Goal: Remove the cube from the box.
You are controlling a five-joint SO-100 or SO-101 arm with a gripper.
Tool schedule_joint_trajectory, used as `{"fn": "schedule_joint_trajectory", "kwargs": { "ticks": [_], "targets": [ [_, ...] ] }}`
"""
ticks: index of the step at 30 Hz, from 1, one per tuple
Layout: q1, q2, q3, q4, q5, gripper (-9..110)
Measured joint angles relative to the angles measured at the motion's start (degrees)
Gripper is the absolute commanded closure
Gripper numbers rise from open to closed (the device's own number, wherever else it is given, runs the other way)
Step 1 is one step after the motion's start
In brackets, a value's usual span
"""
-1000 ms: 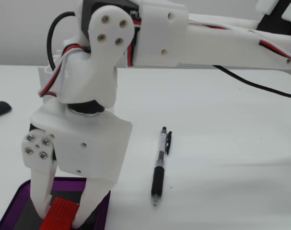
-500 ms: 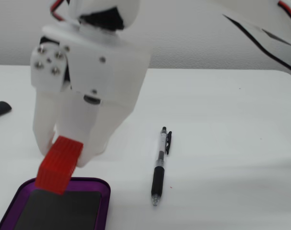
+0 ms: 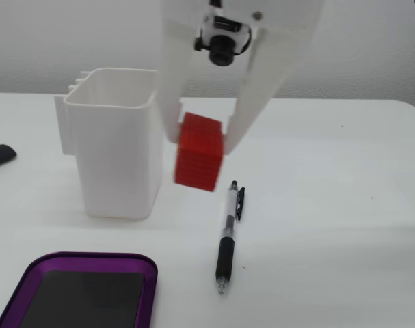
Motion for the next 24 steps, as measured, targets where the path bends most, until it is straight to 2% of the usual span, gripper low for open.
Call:
{"fn": "schedule_joint_trajectory", "kwargs": {
  "ticks": [7,16,24],
  "targets": [
    [0.0,20.5,30.8,-5.8,-4.6,102],
    [1.0,41.9,69.5,-24.1,-8.3,102],
    [7.7,46.4,87.4,-37.5,-8.4,102]
  ]
}}
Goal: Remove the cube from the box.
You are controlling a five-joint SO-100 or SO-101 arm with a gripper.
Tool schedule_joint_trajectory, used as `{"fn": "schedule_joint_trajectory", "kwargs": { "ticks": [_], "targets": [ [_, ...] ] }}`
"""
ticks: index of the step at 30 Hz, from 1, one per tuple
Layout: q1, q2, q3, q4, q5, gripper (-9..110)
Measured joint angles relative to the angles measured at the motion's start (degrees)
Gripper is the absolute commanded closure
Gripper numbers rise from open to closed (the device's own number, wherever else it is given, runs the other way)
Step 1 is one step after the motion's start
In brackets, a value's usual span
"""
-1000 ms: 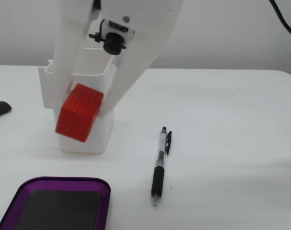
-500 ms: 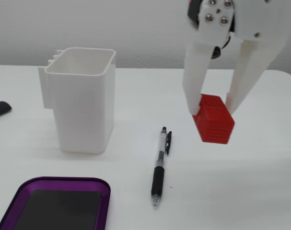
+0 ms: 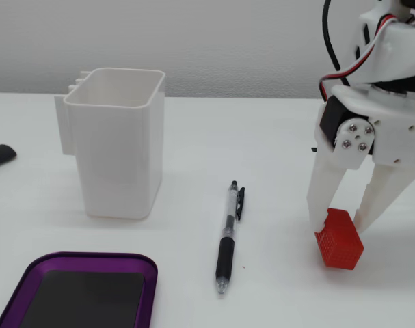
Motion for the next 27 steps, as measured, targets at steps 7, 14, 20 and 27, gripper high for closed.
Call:
{"fn": "schedule_joint_trajectory", "kwargs": {
  "ticks": [7,14,20,27],
  "targets": [
    [0.5,0.2,4.3,-6.2,0.0,102],
    [0.9,1.2,5.0,-7.1,0.0,94],
    [1.0,1.4,4.6,-1.2,0.0,83],
    [1.1,9.8,-3.7,8.3,0.0,81]
  ]
}}
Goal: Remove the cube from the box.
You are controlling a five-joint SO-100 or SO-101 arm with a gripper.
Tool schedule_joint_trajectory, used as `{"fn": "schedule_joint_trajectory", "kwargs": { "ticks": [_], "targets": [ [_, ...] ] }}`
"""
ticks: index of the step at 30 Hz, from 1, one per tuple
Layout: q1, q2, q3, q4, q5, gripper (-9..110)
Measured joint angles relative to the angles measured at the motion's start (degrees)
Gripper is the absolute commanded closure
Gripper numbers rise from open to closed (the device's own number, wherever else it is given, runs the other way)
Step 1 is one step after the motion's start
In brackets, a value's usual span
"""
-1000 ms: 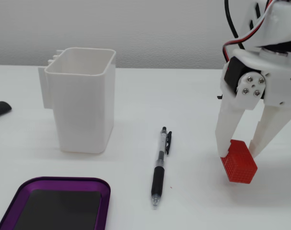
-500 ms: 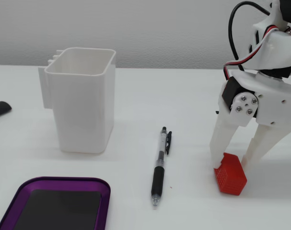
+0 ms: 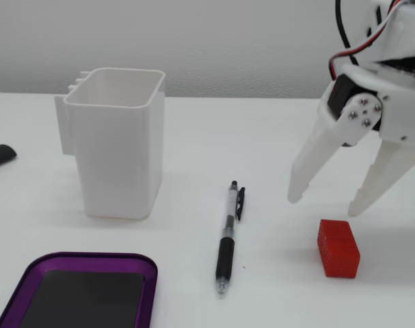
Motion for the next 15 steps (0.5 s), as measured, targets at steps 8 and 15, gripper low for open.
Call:
{"fn": "schedule_joint_trajectory", "kwargs": {
  "ticks": [8,15],
  "targets": [
    [2.6,21.1,-3.5,7.1,-8.4,82],
    [14.7,46.1,11.9,7.7,-16.7,82]
  ]
}}
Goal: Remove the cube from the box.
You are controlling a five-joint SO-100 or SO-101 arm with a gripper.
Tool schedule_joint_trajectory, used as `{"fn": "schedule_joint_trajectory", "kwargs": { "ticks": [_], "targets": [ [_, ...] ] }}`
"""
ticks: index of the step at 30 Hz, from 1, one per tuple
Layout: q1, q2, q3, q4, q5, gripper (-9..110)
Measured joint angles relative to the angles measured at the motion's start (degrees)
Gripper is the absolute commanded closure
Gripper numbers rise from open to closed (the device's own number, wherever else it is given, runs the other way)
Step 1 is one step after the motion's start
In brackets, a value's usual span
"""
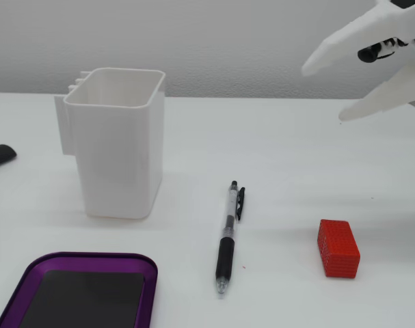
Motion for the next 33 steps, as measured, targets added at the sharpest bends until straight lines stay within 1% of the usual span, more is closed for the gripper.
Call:
{"fn": "schedule_joint_trajectory", "kwargs": {
  "ticks": [3,6,11,13,15,16,18,23,30,33],
  "targets": [
    [4.6,9.1,9.2,0.1,-2.0,82],
    [7.2,10.1,17.3,0.1,-2.2,82],
    [8.2,9.8,24.7,-0.6,-2.1,83],
    [8.4,9.8,26.1,-0.6,-1.4,89],
    [8.4,9.8,27.2,-0.6,0.7,100],
    [8.4,9.8,27.4,-0.6,1.8,103],
    [8.4,9.8,27.9,-0.7,3.7,101],
    [8.4,9.8,27.9,-0.7,6.5,102],
    [8.3,9.8,27.9,-0.7,6.9,102],
    [6.4,9.8,27.9,-0.7,6.9,102]
  ]
}}
